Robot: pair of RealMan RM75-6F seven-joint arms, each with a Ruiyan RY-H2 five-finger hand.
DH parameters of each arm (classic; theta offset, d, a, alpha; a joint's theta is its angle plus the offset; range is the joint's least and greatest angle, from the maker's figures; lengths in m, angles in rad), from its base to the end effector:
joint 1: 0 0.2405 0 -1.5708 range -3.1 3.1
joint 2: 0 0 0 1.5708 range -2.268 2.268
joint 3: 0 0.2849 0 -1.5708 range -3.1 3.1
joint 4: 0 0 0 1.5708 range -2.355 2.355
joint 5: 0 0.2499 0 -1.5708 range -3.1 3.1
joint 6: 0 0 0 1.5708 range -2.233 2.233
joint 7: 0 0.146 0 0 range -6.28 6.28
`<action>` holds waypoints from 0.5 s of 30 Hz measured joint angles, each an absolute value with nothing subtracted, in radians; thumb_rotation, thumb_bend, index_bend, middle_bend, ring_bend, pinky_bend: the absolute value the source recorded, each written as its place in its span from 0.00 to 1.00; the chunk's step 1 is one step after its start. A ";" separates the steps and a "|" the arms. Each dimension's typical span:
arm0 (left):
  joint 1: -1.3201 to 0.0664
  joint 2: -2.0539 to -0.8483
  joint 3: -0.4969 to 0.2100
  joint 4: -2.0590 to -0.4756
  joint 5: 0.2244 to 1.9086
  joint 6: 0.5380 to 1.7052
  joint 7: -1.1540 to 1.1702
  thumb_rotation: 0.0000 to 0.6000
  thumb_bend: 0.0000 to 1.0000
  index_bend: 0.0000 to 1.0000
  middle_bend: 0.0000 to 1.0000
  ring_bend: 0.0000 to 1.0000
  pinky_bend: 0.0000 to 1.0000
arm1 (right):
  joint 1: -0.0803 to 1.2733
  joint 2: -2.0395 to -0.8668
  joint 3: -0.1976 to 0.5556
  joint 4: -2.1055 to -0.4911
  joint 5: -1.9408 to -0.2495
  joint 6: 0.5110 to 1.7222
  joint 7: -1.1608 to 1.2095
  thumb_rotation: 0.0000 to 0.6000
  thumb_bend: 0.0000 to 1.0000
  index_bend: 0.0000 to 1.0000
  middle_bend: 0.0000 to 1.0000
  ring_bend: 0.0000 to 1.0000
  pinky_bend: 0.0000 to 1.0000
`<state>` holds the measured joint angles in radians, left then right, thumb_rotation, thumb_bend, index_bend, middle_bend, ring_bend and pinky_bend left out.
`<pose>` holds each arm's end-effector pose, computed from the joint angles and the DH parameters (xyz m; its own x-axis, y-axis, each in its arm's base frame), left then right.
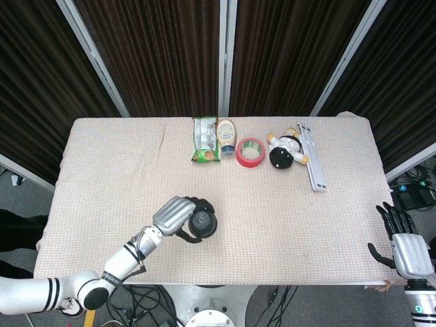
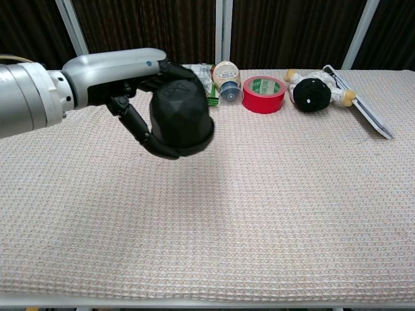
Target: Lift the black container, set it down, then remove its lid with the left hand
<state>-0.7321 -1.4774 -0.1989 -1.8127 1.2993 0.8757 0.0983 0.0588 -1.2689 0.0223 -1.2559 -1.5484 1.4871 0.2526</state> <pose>-0.0776 0.3026 -0.0491 0.1915 0.4796 0.8563 0.8425 -0.5279 0.1072 -0.4157 -0.1757 0.1164 0.3557 -0.0323 0.9340 -0.9346 -0.0110 0.3556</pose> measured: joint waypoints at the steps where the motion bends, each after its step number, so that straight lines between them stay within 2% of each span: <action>1: -0.730 -1.479 -0.199 -1.815 1.335 0.878 0.090 1.00 0.18 0.33 0.46 0.35 0.40 | 0.059 -1.269 0.023 -1.255 -1.547 1.486 0.253 1.00 0.21 0.00 0.00 0.00 0.04; 4: -0.728 -1.486 -0.212 -1.772 1.391 0.886 0.072 1.00 0.18 0.33 0.46 0.35 0.40 | 0.060 -1.270 0.025 -1.253 -1.543 1.483 0.256 1.00 0.21 0.00 0.00 0.00 0.04; 7: -0.738 -1.493 -0.241 -1.673 1.346 0.883 0.065 1.00 0.17 0.33 0.46 0.35 0.40 | 0.059 -1.270 0.025 -1.253 -1.544 1.486 0.256 1.00 0.21 0.00 0.00 0.00 0.04; 15: -0.817 -1.511 -0.367 -1.274 0.926 0.828 0.089 1.00 0.17 0.33 0.46 0.35 0.40 | 0.060 -1.273 0.025 -1.250 -1.541 1.480 0.254 1.00 0.21 0.00 0.00 0.00 0.04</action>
